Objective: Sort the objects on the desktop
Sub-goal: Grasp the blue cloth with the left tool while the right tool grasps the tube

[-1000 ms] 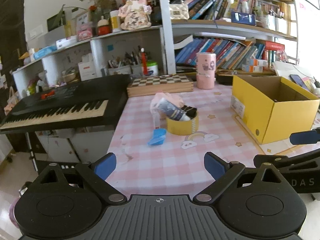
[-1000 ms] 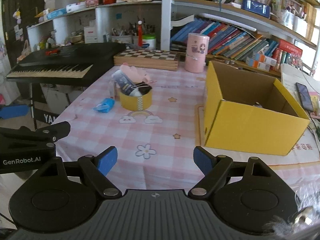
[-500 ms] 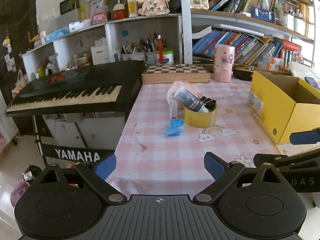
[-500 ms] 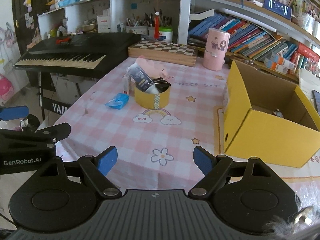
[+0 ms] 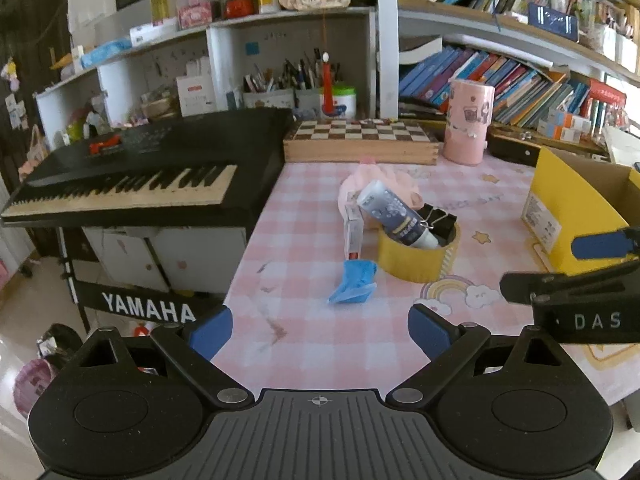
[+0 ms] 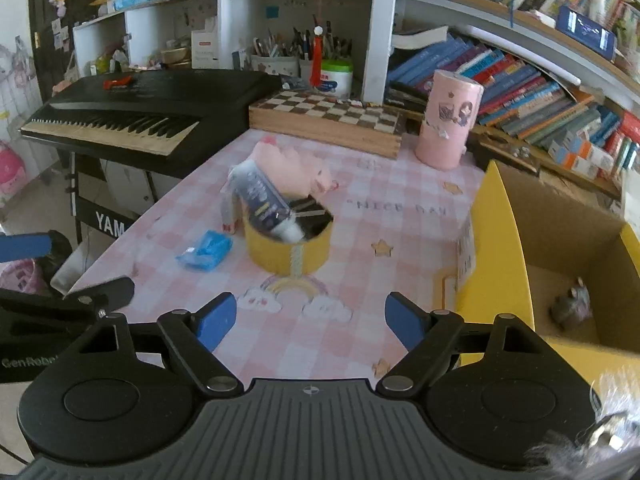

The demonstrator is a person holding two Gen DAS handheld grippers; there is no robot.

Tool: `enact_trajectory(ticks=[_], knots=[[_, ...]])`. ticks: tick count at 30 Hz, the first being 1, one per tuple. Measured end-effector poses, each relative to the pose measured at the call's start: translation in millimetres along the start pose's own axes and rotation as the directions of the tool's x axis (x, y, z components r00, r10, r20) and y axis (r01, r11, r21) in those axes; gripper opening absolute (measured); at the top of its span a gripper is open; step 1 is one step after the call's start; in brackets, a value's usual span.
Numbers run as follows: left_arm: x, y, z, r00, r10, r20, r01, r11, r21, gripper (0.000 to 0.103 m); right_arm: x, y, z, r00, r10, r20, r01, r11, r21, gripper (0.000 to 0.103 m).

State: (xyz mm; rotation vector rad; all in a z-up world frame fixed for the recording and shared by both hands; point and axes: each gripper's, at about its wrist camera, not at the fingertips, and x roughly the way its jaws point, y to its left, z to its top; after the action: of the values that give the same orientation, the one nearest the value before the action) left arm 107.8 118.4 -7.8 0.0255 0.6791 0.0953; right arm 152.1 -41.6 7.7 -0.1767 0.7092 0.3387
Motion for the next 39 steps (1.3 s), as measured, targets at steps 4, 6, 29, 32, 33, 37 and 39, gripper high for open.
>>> enact_trajectory(ticks=[4,6,29,32,33,37,39], knots=[[22.2,-5.8,9.4,1.0,0.016,-0.026,-0.016,1.0,-0.01,0.096,16.4,-7.7,16.7,1.0,0.011,0.011,-0.011,1.0,-0.024,0.079],[36.4,-9.3,14.6,0.998,0.029,-0.057,-0.03,0.999,-0.02,0.096,26.3,-13.8,24.9,1.0,0.026,-0.005,-0.026,0.999,-0.019,0.079],[134.5,-36.0,30.7,0.978,0.026,-0.207,-0.025,1.0,0.006,0.056,140.6,4.1,101.7,0.92,0.348,-0.179,-0.383,0.892,-0.239,0.057],[134.1,-38.6,31.2,0.978,0.03,-0.208,-0.028,1.0,0.013,0.053,153.2,8.8,103.5,0.909,0.361,-0.209,-0.407,0.878,-0.253,0.052],[133.5,-39.0,31.1,0.978,0.023,-0.208,-0.022,1.0,0.011,0.048,156.6,10.1,103.0,0.905,0.364,-0.22,-0.414,0.872,-0.26,0.05],[133.0,-40.6,33.0,0.977,-0.012,-0.214,0.016,1.0,0.015,0.033,158.4,9.4,99.3,0.906,0.367,-0.21,-0.416,0.86,-0.295,0.036],[132.4,-44.3,34.5,0.974,-0.031,-0.225,0.039,0.999,0.035,0.029,154.2,1.2,100.3,0.911,0.371,-0.178,-0.407,0.879,-0.25,0.033]])
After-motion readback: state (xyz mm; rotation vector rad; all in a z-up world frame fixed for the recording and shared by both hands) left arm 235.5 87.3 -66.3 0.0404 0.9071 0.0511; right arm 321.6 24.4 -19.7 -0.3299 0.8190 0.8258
